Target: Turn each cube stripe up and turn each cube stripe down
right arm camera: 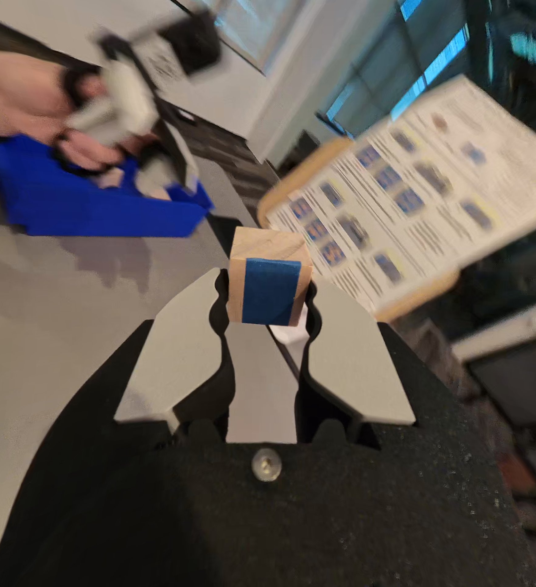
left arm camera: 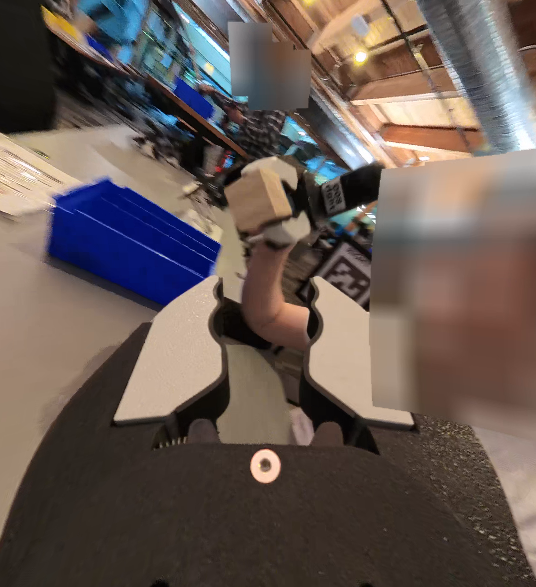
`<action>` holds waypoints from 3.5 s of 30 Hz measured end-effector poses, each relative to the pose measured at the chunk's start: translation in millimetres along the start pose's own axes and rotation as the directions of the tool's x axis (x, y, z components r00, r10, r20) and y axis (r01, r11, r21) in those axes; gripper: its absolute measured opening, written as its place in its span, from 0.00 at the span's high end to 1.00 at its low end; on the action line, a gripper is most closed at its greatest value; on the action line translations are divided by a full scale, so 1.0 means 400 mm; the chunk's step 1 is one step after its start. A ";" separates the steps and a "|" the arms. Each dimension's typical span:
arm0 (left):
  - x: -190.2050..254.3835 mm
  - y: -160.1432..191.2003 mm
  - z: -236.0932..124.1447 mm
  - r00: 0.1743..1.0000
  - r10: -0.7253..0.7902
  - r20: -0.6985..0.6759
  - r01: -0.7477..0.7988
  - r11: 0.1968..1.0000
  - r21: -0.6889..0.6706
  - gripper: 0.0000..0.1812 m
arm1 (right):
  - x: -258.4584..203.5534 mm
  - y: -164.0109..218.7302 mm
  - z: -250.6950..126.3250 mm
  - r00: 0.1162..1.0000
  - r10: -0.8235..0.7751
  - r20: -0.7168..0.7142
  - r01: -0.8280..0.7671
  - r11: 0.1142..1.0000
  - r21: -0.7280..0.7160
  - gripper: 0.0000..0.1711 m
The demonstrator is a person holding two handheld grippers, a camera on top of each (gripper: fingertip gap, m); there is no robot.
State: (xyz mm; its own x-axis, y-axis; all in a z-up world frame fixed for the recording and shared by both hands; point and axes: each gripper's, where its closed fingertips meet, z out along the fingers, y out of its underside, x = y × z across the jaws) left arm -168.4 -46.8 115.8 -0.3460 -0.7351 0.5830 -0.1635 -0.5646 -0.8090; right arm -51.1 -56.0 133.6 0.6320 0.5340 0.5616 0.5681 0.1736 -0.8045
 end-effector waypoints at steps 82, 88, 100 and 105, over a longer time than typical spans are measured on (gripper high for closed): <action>-0.365 0.411 -0.881 -0.289 -0.062 0.955 0.701 0.665 0.255 0.67 | 0.249 0.754 -0.153 0.800 0.412 -0.437 -0.583 0.363 -0.727 0.73; -0.389 0.433 -0.874 -0.287 -0.058 0.956 0.731 0.632 0.258 0.73 | 0.243 0.757 -0.149 0.813 0.399 -0.423 -0.564 0.360 -0.743 0.74; -0.385 0.340 -0.781 0.031 -0.261 0.965 0.648 0.741 0.179 0.74 | 0.226 0.757 -0.132 0.853 0.351 -0.386 -0.503 0.357 -0.787 0.75; -0.299 0.174 -0.613 0.505 -0.370 0.779 0.447 0.885 0.131 0.74 | 0.266 0.682 -0.108 0.879 0.253 -0.404 -0.476 0.483 -0.735 0.80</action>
State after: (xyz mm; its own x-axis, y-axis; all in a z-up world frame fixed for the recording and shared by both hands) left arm -365.1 93.9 -28.6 0.6057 -0.4549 0.6528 -0.1787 -0.8773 -0.4454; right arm 193.9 12.5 -17.8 0.9121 0.1789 0.3688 0.3605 -0.7785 -0.5139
